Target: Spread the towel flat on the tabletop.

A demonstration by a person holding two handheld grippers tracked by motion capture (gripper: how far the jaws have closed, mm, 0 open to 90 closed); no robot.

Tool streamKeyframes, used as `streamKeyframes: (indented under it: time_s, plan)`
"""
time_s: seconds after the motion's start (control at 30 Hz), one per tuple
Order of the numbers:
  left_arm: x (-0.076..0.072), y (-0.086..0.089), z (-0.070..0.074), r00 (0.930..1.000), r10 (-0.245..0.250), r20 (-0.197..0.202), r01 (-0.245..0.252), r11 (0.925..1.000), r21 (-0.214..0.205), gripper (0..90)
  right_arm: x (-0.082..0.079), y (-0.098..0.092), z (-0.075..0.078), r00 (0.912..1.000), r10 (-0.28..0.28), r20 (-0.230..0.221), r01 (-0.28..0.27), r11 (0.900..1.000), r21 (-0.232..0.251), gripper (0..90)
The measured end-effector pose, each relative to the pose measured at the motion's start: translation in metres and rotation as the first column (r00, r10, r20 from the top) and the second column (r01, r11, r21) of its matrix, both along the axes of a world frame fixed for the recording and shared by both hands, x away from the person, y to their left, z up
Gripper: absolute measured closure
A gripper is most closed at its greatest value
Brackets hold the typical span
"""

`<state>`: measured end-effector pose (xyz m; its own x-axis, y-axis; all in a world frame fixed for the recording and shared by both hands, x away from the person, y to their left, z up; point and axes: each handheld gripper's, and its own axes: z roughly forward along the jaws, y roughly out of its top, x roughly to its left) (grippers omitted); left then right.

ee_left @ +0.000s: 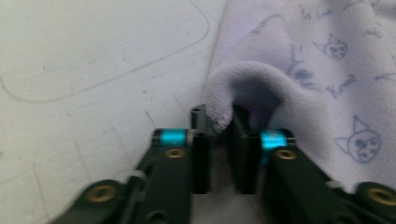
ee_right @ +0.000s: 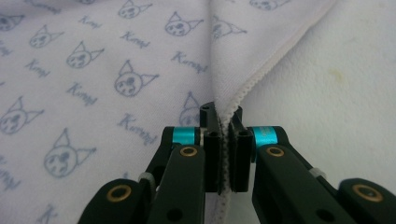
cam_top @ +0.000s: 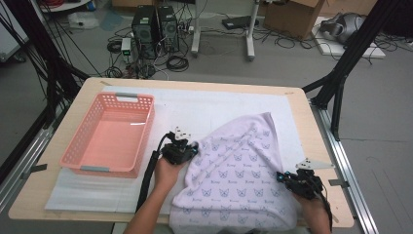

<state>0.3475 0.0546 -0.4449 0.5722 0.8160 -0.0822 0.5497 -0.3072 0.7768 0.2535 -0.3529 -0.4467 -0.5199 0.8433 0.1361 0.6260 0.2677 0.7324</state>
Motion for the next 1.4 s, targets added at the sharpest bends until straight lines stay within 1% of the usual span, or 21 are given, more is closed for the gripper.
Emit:
streamKeyframes:
  time_s: [0.1, 0.2, 0.33, 0.37, 0.4, 0.43, 0.47, 0.5, 0.57, 0.7, 0.77, 0.8, 0.83, 0.9, 1.03, 1.1, 1.23, 1.27, 1.33, 1.37, 1.4]
  plan:
    - [-0.001, 0.004, 0.004, 0.9993, 0.012, 0.036, -0.013, 0.9995, 0.028, 85.9, -0.005, -0.004, 0.001, 0.9999, 0.004, -0.010, -0.004, 1.0000, 0.000, 87.1]
    - [-0.002, 0.015, 0.011, 0.9981, 0.033, 0.052, -0.034, 0.9993, 0.018, 85.9, -0.015, -0.010, 0.003, 0.9997, 0.014, -0.021, -0.014, 0.9999, -0.005, 87.1]
    - [-0.005, 0.024, 0.012, 0.9986, 0.022, 0.047, -0.024, 0.9989, 0.039, 85.6, -0.032, -0.022, 0.003, 0.9990, 0.006, -0.043, -0.006, 1.0000, 0.006, 87.1]
    - [-0.006, 0.025, 0.012, 0.9986, 0.021, 0.048, -0.022, 0.9991, 0.035, 81.0, -0.042, -0.029, 0.003, 0.9984, 0.004, -0.057, -0.003, 0.9998, 0.018, 87.1]
    - [-0.007, 0.026, 0.012, 0.9988, 0.027, 0.042, -0.028, 0.9994, 0.018, 71.1, -0.045, -0.031, 0.003, 0.9981, 0.003, -0.062, -0.001, 0.9997, 0.023, 87.1]
    - [-0.007, 0.027, 0.012, 0.9989, 0.041, 0.024, -0.041, 0.9991, -0.012, 71.1, -0.045, -0.031, 0.003, 0.9981, 0.003, -0.062, -0.001, 0.9997, 0.023, 87.1]
    - [-0.009, 0.031, 0.012, 0.9981, 0.061, 0.001, -0.061, 0.9948, -0.082, 53.2, -0.051, -0.036, 0.004, 0.9980, 0.003, -0.062, -0.001, 0.9992, 0.040, 75.1]
    - [-0.009, 0.031, 0.012, 0.9981, 0.061, 0.001, -0.061, 0.9948, -0.082, 51.0, -0.051, -0.037, 0.004, 0.9987, -0.006, -0.050, 0.008, 0.9992, 0.040, 69.1]
    - [-0.014, 0.034, 0.015, 0.9980, 0.062, 0.013, -0.060, 0.9895, -0.131, 48.2, -0.050, -0.038, 0.006, 0.9990, -0.014, -0.043, 0.016, 0.9985, 0.053, 67.6]
    - [-0.026, 0.035, 0.019, 0.9995, 0.017, 0.025, -0.012, 0.9816, -0.190, 51.6, -0.033, -0.035, 0.018, 0.9984, -0.032, 0.046, 0.029, 0.9966, 0.077, 60.6]
    - [-0.028, 0.034, 0.018, 0.9997, 0.002, 0.023, 0.003, 0.9804, -0.197, 53.1, -0.029, -0.034, 0.019, 0.9975, -0.035, 0.061, 0.030, 0.9964, 0.080, 60.6]
    - [-0.029, 0.033, 0.017, 0.9997, -0.019, 0.017, 0.022, 0.9784, -0.206, 58.7, -0.014, -0.031, 0.021, 0.9961, -0.042, 0.078, 0.035, 0.9954, 0.089, 60.5]
    - [-0.029, 0.031, 0.016, 0.9992, -0.039, 0.002, 0.038, 0.9773, -0.208, 59.1, -0.014, -0.031, 0.021, 0.9961, -0.042, 0.078, 0.035, 0.9954, 0.089, 60.5]
    - [-0.030, 0.023, 0.012, 0.9971, -0.072, -0.027, 0.065, 0.9794, -0.191, 59.1, 0.008, -0.025, 0.022, 0.9939, -0.056, 0.096, 0.047, 0.9946, 0.093, 60.5]
    - [-0.030, 0.007, 0.005, 0.9929, -0.102, -0.062, 0.089, 0.9794, -0.181, 54.5, 0.035, -0.014, 0.018, 0.9956, -0.052, 0.078, 0.048, 0.9974, 0.054, 60.4]
    - [-0.029, 0.000, 0.002, 0.9924, -0.103, -0.068, 0.089, 0.9803, -0.176, 49.1, 0.058, 0.000, 0.013, 0.9956, -0.052, 0.077, 0.053, 0.9985, -0.013, 59.5]
    - [-0.030, -0.015, -0.004, 0.9924, -0.110, -0.056, 0.103, 0.9880, -0.116, 53.5, 0.076, 0.017, 0.012, 0.9967, -0.036, 0.073, 0.039, 0.9983, -0.044, 59.5]
    - [-0.032, -0.019, -0.004, 0.9946, -0.100, -0.027, 0.098, 0.9925, -0.073, 53.5, 0.080, 0.020, 0.011, 0.9970, -0.025, 0.073, 0.029, 0.9981, -0.055, 59.5]
    - [-0.036, -0.024, -0.004, 0.9959, -0.083, 0.035, 0.082, 0.9963, 0.026, 69.7, 0.087, 0.029, 0.008, 0.9982, -0.014, 0.059, 0.019, 0.9962, -0.086, 60.8]
    - [-0.036, -0.023, -0.004, 0.9960, -0.082, 0.035, 0.081, 0.9962, 0.032, 77.8, 0.090, 0.033, 0.006, 0.9989, -0.004, 0.047, 0.009, 0.9942, -0.107, 65.0]
    - [-0.035, -0.022, -0.004, 0.9969, -0.075, 0.023, 0.075, 0.9970, 0.017, 85.7, 0.090, 0.036, 0.004, 0.9991, 0.008, 0.041, -0.002, 0.9907, -0.136, 76.9]
